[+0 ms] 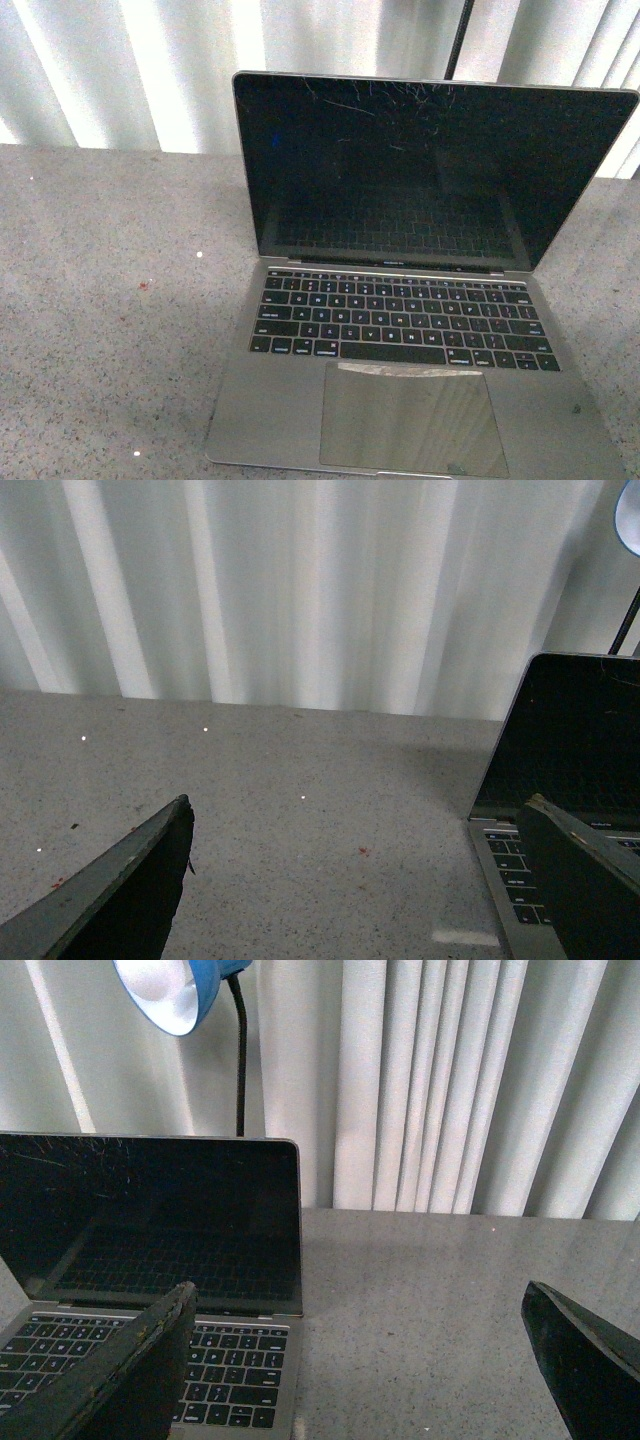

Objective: Close laptop

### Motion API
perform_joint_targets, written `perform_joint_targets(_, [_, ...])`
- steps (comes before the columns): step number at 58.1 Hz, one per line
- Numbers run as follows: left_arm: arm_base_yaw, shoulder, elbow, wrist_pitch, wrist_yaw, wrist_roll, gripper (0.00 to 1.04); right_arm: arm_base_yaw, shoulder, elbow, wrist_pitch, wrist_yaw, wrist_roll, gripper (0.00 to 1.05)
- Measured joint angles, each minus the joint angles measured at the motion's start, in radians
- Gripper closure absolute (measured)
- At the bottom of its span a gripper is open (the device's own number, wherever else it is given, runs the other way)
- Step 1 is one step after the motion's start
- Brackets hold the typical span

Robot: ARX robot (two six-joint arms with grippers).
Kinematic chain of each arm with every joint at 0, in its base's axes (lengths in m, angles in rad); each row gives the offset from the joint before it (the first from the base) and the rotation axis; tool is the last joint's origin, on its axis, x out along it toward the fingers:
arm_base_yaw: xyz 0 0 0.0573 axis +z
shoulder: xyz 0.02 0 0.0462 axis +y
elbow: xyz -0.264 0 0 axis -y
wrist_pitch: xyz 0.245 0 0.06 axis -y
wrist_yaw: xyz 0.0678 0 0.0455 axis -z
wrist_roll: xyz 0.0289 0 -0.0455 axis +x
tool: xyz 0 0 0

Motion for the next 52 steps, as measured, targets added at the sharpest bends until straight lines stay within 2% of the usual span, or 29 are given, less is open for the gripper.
perform_joint_targets(52, [0.0,0.0,0.0,0.0,0.0,0.0,0.07,0.0,0.0,0.0,0.0,0.0,0.0,0.07])
